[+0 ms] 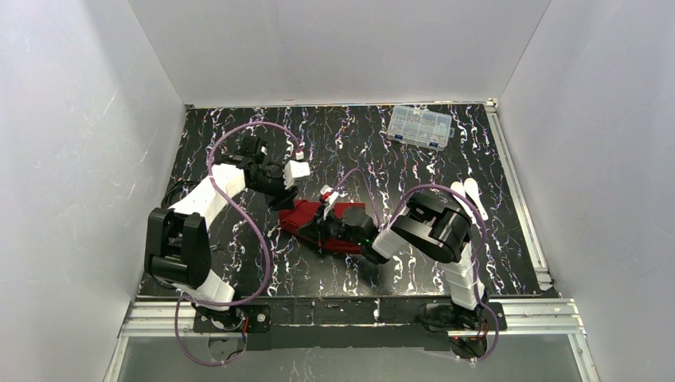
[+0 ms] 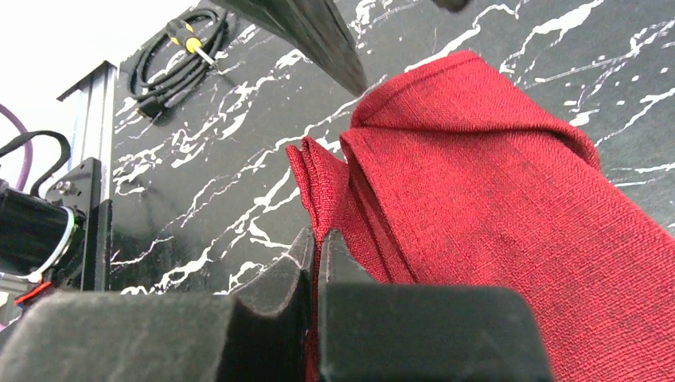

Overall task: Fold the napkin into a case and place the utensils inside
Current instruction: Stuff the top corner of the smaller-rectangle-folded napkin into the folded napkin.

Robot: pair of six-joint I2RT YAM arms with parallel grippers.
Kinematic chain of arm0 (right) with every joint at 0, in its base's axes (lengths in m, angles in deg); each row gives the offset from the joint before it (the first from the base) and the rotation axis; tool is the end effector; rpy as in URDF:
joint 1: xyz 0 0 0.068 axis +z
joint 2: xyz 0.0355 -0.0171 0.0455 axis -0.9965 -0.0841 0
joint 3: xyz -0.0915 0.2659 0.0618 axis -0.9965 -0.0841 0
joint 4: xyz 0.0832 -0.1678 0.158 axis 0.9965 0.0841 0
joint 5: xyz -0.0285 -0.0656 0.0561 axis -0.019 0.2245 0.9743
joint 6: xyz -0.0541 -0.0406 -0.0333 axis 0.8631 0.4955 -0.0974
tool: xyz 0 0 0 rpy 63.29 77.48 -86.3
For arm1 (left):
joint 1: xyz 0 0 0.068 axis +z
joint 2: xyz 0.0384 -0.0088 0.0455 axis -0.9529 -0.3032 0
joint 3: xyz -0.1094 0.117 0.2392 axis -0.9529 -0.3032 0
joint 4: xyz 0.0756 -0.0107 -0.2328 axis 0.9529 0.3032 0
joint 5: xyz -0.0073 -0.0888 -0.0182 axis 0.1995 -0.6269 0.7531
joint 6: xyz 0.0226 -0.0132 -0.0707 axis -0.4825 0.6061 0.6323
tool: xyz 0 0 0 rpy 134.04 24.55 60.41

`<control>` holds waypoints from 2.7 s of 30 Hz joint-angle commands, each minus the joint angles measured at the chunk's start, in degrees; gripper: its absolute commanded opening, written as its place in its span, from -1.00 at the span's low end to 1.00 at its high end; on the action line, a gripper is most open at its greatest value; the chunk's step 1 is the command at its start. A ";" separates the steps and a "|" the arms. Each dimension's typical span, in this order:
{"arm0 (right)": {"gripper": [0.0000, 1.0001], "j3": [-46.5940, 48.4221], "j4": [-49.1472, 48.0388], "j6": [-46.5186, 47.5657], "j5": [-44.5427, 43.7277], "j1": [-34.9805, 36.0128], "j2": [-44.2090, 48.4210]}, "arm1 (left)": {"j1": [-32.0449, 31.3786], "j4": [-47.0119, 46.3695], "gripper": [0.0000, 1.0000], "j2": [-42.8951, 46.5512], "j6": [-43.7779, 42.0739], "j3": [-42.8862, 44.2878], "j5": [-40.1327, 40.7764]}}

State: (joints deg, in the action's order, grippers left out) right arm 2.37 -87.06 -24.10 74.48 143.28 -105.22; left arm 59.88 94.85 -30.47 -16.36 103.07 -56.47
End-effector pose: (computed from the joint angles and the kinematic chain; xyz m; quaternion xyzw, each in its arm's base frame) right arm 0.2035 0.3480 0.1487 -0.2722 0.6706 0.4974 0.4784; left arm 0.2875 -0.1058 0.2456 0.6062 0.6876 -0.2198 0.3340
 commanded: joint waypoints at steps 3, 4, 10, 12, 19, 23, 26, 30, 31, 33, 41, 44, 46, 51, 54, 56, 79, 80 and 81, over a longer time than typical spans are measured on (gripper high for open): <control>-0.97 2.60 4.83 -3.36 0.70 -0.89 -0.94 | -3.21 -16.01 -0.30 -1.01 10.26 -7.41 8.73; -0.97 2.67 5.28 -3.98 0.84 -1.03 -1.14 | -3.44 -18.08 -0.33 -1.13 10.85 -8.41 10.38; -0.97 2.98 5.92 -5.45 1.84 -1.37 -1.67 | -4.03 -22.13 -0.41 -1.78 12.06 -10.29 13.36; -0.97 3.55 6.67 -5.83 2.44 -1.44 -1.90 | -4.49 -22.58 -0.42 -1.85 12.47 -10.43 13.77; -0.97 4.31 7.37 -7.88 3.52 -1.57 -2.34 | -6.47 -18.66 -0.38 -3.25 13.50 -8.89 12.56; -0.97 4.37 7.49 -8.77 3.50 -1.51 -2.50 | -6.69 -17.94 -0.34 -3.61 13.30 -9.24 13.60; -0.97 4.37 7.31 -9.53 3.67 -1.66 -2.63 | -6.77 -19.22 -0.34 -3.61 13.27 -9.54 15.79; -0.97 4.32 6.56 -11.11 3.88 -2.08 -2.92 | -7.01 -20.46 -0.38 -3.27 13.49 -9.93 18.08; -0.97 4.36 6.32 -11.56 4.06 -2.16 -3.08 | -7.22 -20.55 -0.41 -3.13 13.31 -10.04 18.38; -0.97 4.37 5.87 -12.42 4.34 -2.26 -3.35 | -7.66 -20.59 -0.46 -3.00 12.82 -10.29 18.76; -0.97 3.83 3.51 -16.46 5.01 -2.73 -3.15 | -8.45 -20.49 -0.64 -4.42 12.52 -10.65 19.87; -0.97 3.52 2.50 -17.50 4.75 -2.67 -3.14 | -8.45 -18.42 -0.51 -4.49 13.31 -9.71 18.20; -0.97 3.49 2.18 -17.96 4.52 -2.71 -3.30 | -8.45 -18.40 -0.37 -4.08 14.22 -9.73 17.67; -0.97 2.44 -0.98 -19.87 3.65 -2.67 -3.65 | -8.47 -20.47 -0.46 -3.64 13.61 -11.28 19.24; -0.97 1.49 -1.69 -20.15 2.84 -2.71 -3.22 | -8.48 -21.42 -0.77 -3.80 12.94 -11.93 19.52; -0.97 0.86 -1.72 -20.16 1.98 -2.73 -2.95 | -8.49 -21.50 -0.99 -3.92 12.77 -11.91 19.44; -0.97 0.15 8.08 -22.69 -3.16 -2.65 1.78 | -6.90 -19.46 -1.00 0.99 16.80 -9.11 14.04; -0.97 0.09 7.84 -22.93 -3.09 -2.68 1.68 | -6.89 -18.94 -1.00 0.73 16.74 -8.81 14.31; -0.97 0.14 7.85 -22.96 -2.88 -2.73 1.51 | -6.91 -18.55 -0.87 0.63 16.77 -8.71 14.56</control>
State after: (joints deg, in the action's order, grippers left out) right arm 3.00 -78.56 -45.73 72.73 141.01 -105.33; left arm 52.60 73.89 -31.91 -0.30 92.25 -40.71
